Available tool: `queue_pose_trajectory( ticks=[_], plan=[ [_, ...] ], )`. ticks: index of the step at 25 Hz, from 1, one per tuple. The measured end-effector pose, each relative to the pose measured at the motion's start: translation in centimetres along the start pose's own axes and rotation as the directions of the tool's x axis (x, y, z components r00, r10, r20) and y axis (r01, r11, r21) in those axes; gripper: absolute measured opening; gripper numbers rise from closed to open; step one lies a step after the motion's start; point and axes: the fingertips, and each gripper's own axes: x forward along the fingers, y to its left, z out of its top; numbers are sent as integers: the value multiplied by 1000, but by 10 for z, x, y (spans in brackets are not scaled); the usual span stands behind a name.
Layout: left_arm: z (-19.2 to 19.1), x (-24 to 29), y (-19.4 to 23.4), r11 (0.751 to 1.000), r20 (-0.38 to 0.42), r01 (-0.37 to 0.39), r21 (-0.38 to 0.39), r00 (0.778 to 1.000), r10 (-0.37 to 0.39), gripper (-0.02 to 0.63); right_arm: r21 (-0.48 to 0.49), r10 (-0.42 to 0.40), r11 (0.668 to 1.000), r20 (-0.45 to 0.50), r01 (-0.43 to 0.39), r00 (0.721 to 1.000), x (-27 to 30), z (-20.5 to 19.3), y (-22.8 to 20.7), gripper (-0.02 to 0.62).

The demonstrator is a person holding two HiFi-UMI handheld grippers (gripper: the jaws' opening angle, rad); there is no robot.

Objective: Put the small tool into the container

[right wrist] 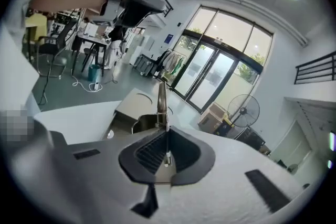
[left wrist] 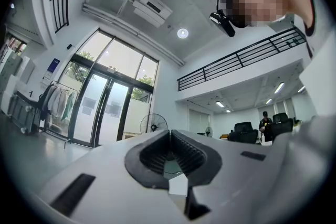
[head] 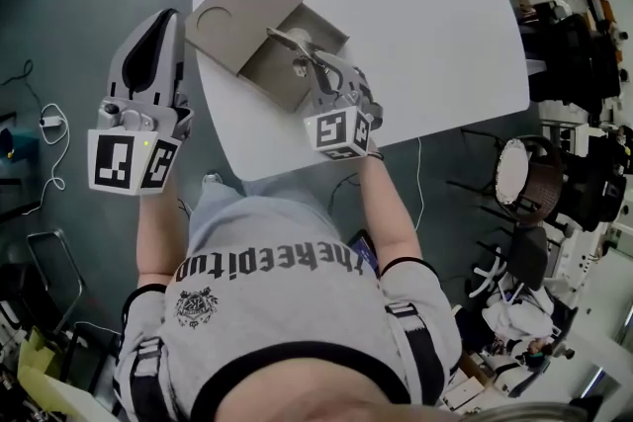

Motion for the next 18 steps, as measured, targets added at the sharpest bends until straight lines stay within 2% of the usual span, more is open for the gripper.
queue_pose_trajectory(
  ticks=[4, 9, 15, 18],
  plan=[
    [-4, 3, 4, 1000, -6, -21, 2, 1000, 21, 12, -113, 48, 992, -30, -51, 998, 11, -13, 10, 6],
    [-7, 2, 11, 999, -14, -45, 4, 999, 45, 12, -250, 90, 962, -73, -106, 993, 22, -27, 23, 5],
    [-10, 3, 16, 997, -20, -72, 10, 997, 72, 12, -403, 136, 899, -119, -173, 983, 34, -42, 34, 6],
    [-9, 2, 20, 996, -21, -86, 13, 996, 86, 12, -447, 163, 869, -148, -212, 976, 39, -50, 41, 6]
  ],
)
